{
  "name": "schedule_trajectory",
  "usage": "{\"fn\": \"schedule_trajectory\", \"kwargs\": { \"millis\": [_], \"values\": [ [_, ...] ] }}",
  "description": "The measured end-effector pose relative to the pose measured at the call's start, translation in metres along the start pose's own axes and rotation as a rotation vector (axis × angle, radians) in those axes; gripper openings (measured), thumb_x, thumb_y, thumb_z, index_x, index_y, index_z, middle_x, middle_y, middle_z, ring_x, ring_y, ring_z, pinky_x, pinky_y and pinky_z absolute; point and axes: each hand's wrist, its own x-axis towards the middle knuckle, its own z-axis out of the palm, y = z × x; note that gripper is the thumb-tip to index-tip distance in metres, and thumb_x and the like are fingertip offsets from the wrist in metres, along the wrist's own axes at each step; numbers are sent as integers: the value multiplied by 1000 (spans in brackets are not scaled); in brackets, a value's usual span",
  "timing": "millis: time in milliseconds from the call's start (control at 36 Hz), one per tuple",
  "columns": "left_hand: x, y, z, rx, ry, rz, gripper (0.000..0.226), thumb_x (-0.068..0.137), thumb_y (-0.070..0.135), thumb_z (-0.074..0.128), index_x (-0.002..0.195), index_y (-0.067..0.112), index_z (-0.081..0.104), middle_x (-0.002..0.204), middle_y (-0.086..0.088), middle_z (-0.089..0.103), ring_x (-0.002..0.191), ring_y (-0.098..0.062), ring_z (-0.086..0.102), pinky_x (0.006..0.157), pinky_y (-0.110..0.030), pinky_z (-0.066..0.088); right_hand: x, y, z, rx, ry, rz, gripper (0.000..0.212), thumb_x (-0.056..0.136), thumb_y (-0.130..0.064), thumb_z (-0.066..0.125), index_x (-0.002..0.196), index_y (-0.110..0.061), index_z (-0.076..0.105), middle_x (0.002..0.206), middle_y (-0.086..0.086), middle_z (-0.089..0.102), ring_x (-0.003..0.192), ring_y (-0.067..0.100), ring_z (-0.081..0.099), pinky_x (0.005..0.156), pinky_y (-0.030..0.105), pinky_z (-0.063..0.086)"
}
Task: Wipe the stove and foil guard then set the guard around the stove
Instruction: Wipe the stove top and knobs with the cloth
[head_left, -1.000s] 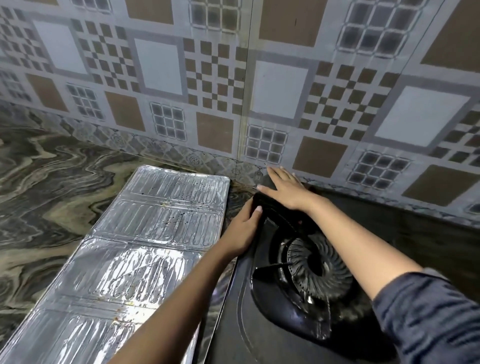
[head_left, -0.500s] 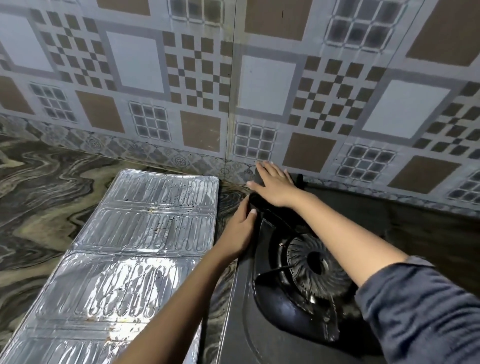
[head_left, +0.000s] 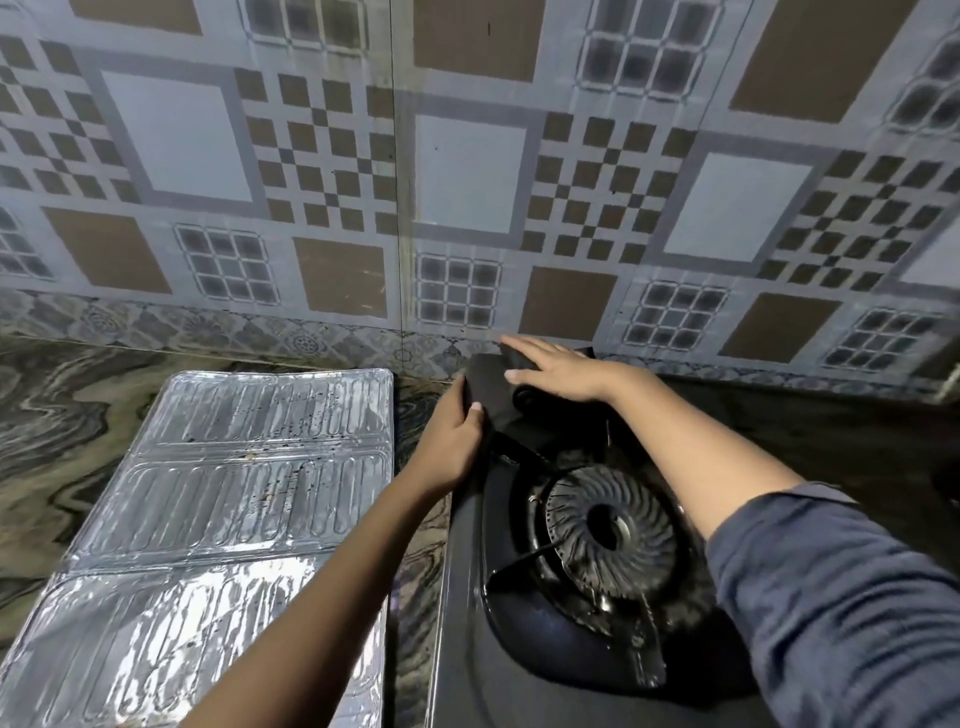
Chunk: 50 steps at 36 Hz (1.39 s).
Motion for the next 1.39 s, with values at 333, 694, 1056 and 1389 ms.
{"fn": "schedule_trajectory", "kwargs": {
  "millis": [333,694,1056,1389],
  "values": [
    [41,15,9,590,-21,-12,50,96,21,46,138,-2,34,152,-18,25,142,-28,20,113,-28,14,-21,43,-4,83,48,51,56,97,-52,27,147,-37,8,159,-7,1,146,18,3,115,46,5],
    [75,31,30,918,-219,46,49,96,36,44,138,11,41,145,-13,41,135,-28,34,112,-37,22,-61,100,-5,75,156,85,52,98,-45,30,147,-36,15,157,-8,13,145,17,13,115,41,13],
    [96,60,83,889,-323,79,32,94,32,49,120,15,59,120,-12,64,108,-29,58,85,-33,44,-82,120,-7,156,241,248,52,98,-36,32,148,-29,18,158,-5,9,146,20,6,118,38,8],
    [106,79,129,902,-401,68,30,96,27,46,119,15,60,121,-11,62,106,-28,57,81,-30,43,-106,158,2,96,293,144,51,100,-38,25,149,-29,11,158,-7,6,146,13,4,117,34,5]
  ]
}}
